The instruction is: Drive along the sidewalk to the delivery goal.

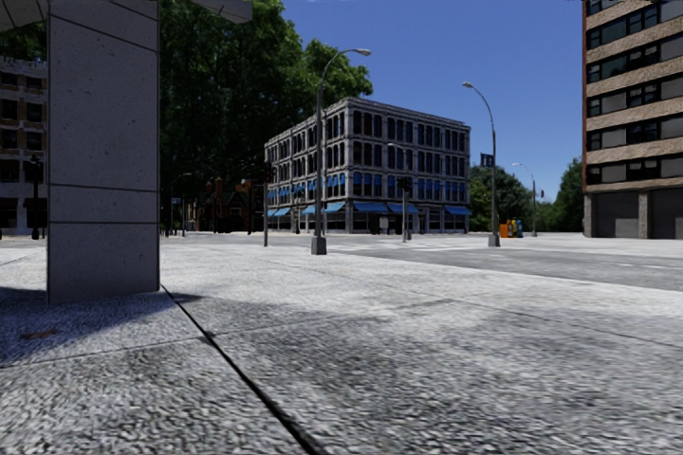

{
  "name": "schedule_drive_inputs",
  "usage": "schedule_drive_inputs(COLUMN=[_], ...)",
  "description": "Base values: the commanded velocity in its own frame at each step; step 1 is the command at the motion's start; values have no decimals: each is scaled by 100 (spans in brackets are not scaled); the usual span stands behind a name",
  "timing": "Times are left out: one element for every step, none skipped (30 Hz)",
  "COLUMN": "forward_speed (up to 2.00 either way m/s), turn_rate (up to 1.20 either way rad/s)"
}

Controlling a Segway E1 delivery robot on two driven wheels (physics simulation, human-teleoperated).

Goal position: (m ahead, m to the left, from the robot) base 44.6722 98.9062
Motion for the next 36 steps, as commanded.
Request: schedule_drive_inputs(forward_speed=[200,200,200,200,200,200,200,200,200,200,200,200,200,200,200,200,200,200,200,200,200,200,200,200,200,200,200,200,200,200,200,200,200,200,200,200], turn_rate=[90,90,90,85,69,69,0,0,0,0,0,0,0,0,0,0,0,0,0,0,0,0,0,0,0,0,0,0,0,0,0,0,0,0,0,0])
